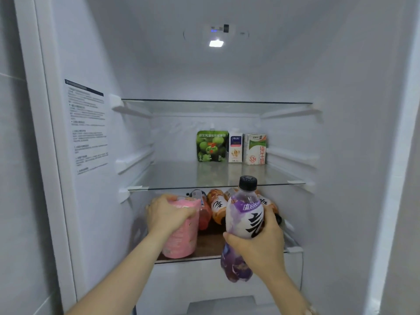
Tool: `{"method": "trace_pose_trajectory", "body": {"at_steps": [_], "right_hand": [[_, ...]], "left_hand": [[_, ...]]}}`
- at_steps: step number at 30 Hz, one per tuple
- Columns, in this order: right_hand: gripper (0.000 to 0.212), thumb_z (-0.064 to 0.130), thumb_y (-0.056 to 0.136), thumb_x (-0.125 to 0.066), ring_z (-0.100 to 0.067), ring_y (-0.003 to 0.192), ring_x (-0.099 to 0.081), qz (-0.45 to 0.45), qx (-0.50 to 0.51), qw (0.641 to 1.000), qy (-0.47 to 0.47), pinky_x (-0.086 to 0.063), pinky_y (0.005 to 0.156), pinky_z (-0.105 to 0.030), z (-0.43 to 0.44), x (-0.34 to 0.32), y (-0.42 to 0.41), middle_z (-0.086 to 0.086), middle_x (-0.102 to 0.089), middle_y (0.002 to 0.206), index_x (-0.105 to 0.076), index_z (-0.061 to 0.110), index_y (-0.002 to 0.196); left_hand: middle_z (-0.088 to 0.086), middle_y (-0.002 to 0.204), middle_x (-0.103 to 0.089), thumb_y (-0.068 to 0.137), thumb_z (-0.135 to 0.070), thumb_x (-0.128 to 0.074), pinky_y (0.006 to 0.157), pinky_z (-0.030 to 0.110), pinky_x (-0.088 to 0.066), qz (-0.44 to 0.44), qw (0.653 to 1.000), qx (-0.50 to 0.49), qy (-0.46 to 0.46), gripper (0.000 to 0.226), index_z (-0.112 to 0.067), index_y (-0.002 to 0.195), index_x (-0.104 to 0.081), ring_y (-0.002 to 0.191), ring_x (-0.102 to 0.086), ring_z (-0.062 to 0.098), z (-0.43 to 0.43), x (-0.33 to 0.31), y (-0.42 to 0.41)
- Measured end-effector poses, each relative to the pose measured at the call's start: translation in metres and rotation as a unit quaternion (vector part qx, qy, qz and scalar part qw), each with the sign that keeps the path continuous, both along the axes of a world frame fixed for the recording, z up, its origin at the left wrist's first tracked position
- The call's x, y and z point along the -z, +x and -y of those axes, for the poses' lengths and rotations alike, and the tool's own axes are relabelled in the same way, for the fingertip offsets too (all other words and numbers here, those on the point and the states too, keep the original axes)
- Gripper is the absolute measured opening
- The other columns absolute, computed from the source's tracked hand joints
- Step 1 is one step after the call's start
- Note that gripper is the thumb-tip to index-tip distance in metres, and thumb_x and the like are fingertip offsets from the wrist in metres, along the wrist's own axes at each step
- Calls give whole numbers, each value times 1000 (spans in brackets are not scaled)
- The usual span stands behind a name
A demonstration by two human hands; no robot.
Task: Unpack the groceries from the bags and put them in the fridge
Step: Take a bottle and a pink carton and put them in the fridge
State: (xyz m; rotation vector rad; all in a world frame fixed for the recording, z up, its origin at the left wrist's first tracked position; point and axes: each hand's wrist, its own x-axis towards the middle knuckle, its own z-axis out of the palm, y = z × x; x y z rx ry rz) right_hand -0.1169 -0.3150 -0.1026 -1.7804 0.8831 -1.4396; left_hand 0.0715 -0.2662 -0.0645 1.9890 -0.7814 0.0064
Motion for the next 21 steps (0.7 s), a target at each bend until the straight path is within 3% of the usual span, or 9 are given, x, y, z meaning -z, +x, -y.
{"method": "trace_pose_trajectory", "body": {"at_steps": [4, 6, 9, 13, 17, 21], "right_hand": [[71, 15, 48, -91, 8, 79, -52, 31, -12, 999, 10, -38, 60, -7, 2, -11, -4, 23, -54, 89, -46, 37, 97], [69, 16, 46, -91, 2, 81, -57, 37, -14, 999, 7, -43, 62, -12, 4, -15, -7, 20, -58, 89, -46, 39, 93], [72, 19, 45, -91, -9, 88, -61, 36, -13, 999, -6, -50, 68, -21, 11, -18, -11, 13, -61, 95, -49, 33, 102], [86, 40, 32, -85, -14, 94, -63, 48, 2, 999, -11, -57, 79, -38, 18, -18, -16, 9, -64, 102, -53, 28, 112], [92, 32, 37, -90, -18, 99, -62, 50, 0, 999, -7, -57, 81, -41, 23, -15, -19, 3, -64, 109, -52, 22, 121], [89, 39, 32, -86, -15, 95, -63, 51, -8, 999, -16, -57, 78, -38, 20, -15, -19, 7, -64, 104, -55, 26, 114]], "left_hand": [[4, 113, -64, 34, -39, -70, 88, 29, -48, -79, 995, 49, -37, 72, -21, 105, -67, 106, -57, 22, 13, -3, -19], [3, 115, -64, 40, -40, -77, 88, 27, -47, -69, 994, 83, -33, 69, -22, 106, -66, 110, -56, 21, 22, -1, -32], [4, 119, -61, 58, -39, -80, 92, 31, -46, -41, 990, 130, -30, 57, -21, 109, -64, 113, -54, 23, 35, 4, -51], [0, 119, -59, 53, -47, -67, 95, 37, -45, -11, 987, 162, -20, 53, -28, 102, -61, 116, -50, 22, 50, 5, -64], [2, 126, -52, 58, -44, -65, 101, 38, -39, 6, 982, 187, -2, 63, -23, 116, -56, 121, -44, 24, 57, 6, -66], [4, 137, -37, 79, -30, -65, 106, 36, -26, 32, 980, 197, 18, 54, -22, 129, -48, 131, -28, 25, 53, 12, -66]]}}
